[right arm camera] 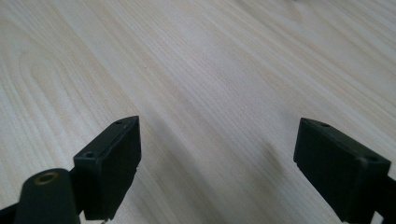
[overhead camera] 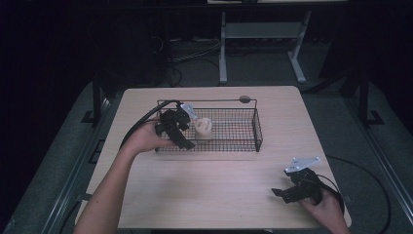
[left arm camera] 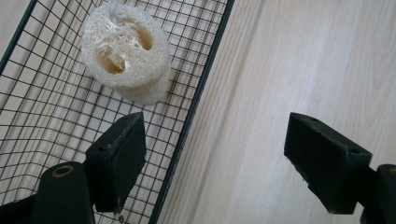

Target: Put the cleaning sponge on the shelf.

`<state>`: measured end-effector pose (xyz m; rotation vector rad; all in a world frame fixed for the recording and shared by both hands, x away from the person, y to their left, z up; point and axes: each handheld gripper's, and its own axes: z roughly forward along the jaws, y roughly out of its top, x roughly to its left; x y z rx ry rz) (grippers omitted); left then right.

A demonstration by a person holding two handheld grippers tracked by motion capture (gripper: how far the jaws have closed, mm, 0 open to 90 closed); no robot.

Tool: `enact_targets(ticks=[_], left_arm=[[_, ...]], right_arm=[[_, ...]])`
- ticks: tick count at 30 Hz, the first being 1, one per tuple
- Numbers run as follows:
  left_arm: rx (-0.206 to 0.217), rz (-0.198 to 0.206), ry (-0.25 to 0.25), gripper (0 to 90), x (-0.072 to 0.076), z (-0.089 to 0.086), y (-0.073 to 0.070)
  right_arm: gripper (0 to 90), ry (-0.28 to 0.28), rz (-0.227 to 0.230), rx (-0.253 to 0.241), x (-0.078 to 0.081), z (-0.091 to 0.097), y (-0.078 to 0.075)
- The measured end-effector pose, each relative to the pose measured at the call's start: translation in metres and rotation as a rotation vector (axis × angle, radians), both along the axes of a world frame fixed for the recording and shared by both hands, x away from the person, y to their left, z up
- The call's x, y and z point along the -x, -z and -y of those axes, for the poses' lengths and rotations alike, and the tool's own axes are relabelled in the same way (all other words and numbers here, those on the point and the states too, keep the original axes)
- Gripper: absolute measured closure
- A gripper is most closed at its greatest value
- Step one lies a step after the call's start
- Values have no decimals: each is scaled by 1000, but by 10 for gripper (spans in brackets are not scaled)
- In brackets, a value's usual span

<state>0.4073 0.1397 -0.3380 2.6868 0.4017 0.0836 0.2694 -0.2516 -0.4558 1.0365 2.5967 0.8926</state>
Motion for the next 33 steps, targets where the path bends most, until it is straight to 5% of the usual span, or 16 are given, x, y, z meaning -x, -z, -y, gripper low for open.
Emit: enact_targets(ticks=[33], left_arm=[[45,18,-8,198,40,-19,16]], right_arm=[[145,-5,-6,12,0,-5,1]])
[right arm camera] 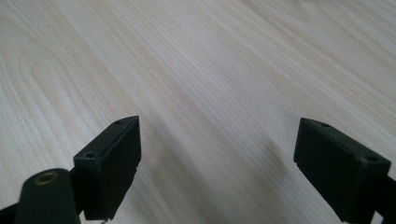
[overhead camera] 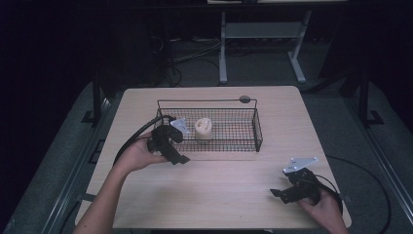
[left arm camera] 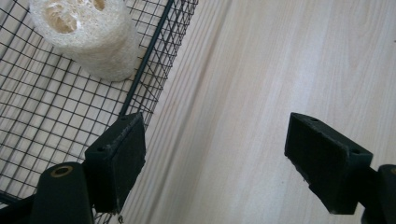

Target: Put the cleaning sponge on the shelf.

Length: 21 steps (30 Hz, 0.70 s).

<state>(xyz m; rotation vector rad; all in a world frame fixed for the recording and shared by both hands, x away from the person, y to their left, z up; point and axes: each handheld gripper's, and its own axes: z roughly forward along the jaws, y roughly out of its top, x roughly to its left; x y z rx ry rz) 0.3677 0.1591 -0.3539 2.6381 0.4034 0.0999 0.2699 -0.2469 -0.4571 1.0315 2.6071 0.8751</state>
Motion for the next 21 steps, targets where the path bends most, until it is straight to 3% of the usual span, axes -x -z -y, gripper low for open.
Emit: enact_targets(ticks=[21], left_arm=[[37,17,-2,199,31,-13,13]], right_arm=[[145,1,-9,1,1,-3,0]])
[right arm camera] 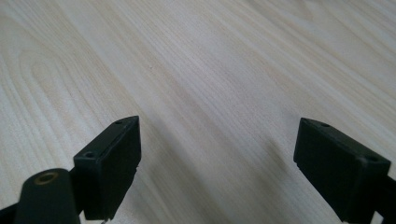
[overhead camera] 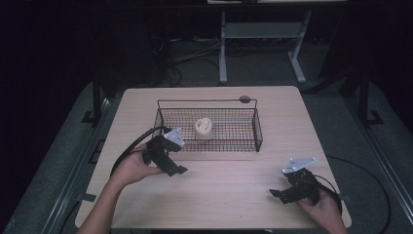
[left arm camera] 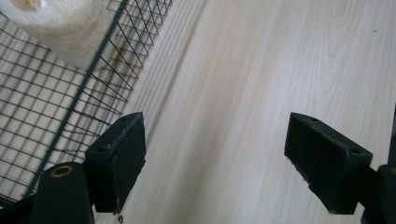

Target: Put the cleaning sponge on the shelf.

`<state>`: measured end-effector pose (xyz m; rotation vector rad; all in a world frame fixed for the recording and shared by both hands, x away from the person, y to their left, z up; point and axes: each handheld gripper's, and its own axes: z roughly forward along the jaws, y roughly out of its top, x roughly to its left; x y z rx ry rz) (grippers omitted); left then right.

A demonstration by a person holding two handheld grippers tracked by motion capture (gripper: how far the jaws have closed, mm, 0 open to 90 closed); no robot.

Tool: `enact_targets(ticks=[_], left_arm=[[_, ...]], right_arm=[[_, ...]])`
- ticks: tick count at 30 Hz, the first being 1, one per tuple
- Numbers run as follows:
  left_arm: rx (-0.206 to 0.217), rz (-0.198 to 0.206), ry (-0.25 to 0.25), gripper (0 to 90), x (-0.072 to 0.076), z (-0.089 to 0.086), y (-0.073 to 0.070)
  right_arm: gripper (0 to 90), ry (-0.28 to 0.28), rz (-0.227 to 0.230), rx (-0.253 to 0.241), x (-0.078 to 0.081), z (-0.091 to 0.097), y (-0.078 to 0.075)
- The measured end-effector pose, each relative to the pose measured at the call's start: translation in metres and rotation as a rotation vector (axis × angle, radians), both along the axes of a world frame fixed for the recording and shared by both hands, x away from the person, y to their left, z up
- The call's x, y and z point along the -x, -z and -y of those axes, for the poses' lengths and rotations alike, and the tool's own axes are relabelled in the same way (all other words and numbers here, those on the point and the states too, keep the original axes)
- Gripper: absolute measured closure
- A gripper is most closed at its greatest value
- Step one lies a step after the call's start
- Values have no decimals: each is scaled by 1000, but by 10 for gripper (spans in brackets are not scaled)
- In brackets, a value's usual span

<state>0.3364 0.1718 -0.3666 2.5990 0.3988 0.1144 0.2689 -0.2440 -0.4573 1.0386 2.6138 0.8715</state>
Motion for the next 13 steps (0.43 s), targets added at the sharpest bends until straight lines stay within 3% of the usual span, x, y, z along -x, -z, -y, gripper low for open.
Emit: enact_targets(ticks=[7,8,13], left_arm=[[4,7,-6,199,14,-7,11],[23,5,-16,198,18,-9,14],[15,13,-20,199,25,-12,19]], right_arm=[[146,-5,6,7,0,0,1],[145,-3,6,7,0,0,1],[146,-2,5,7,1,1,2]])
